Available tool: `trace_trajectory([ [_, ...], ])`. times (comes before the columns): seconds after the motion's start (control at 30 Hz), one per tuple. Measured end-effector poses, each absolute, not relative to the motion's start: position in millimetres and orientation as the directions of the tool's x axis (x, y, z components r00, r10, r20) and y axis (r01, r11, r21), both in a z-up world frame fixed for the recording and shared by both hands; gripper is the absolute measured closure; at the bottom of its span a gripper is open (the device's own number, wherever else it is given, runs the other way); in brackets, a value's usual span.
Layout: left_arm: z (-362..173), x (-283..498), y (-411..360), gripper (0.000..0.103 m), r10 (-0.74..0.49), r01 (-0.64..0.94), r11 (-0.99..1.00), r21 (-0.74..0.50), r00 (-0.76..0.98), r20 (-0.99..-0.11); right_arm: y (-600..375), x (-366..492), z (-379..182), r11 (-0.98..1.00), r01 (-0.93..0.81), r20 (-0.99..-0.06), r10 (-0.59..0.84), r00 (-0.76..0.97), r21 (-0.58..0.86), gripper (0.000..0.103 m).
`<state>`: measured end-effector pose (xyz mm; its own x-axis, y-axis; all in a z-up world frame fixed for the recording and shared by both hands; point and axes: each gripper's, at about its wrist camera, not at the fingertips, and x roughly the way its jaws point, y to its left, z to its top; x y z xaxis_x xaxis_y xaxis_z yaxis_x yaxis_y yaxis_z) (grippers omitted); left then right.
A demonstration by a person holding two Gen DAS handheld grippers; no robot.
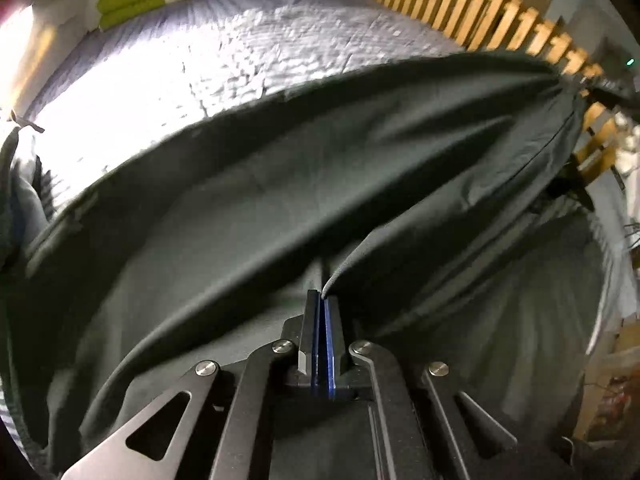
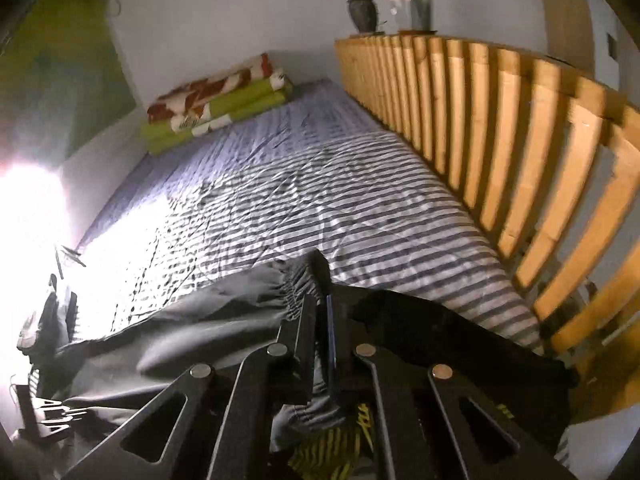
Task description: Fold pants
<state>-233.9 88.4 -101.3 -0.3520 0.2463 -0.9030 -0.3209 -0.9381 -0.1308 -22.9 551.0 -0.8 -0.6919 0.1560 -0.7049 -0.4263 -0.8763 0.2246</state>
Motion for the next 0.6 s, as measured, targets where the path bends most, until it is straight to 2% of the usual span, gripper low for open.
trace_trajectory([
  [0.13,-95.3,-218.3,93.5,0.102,0.257,-0.386,-0.915,-0.120,-0.328,-0.909,560.6,-1.3,-31.4,-0.858,-0.471,-0.747,0.175,-0.642,0.204,0.099],
  [0.2,-91.1,-213.5,94.8,0.102,0.237,-0.395,-0.914,-0.090,-0.342,-0.909,565.7,7.6,-39.3,-0.840,-0.479,-0.747,0.143,-0.649,0.255,0.100],
  [0.3,-80.9,-210.0,81.0,0.102,0.291,-0.371,-0.917,-0.149,-0.363,-0.885,574.4,39.3,-20.1,-0.801,-0.438,-0.614,0.114,-0.781,0.408,0.101],
  [0.33,-84.2,-209.3,77.2,0.102,0.299,-0.359,-0.918,-0.168,-0.348,-0.889,577.5,45.4,-18.9,-0.790,-0.443,-0.604,0.118,-0.789,0.424,0.101],
  [0.43,-105.9,-196.7,82.7,0.102,0.259,-0.385,-0.913,-0.134,-0.295,-0.920,576.7,42.7,-33.9,-0.814,-0.497,-0.719,0.149,-0.679,0.300,0.102],
  [0.57,-119.8,-175.3,98.6,0.102,0.245,-0.428,-0.897,-0.113,-0.268,-0.932,580.2,66.2,-53.5,-0.768,-0.495,-0.725,0.057,-0.686,0.407,0.101],
  [0.6,-123.4,-170.0,101.1,0.102,0.247,-0.431,-0.895,-0.115,-0.264,-0.932,579.0,69.7,-60.3,-0.756,-0.507,-0.738,0.046,-0.673,0.415,0.098],
])
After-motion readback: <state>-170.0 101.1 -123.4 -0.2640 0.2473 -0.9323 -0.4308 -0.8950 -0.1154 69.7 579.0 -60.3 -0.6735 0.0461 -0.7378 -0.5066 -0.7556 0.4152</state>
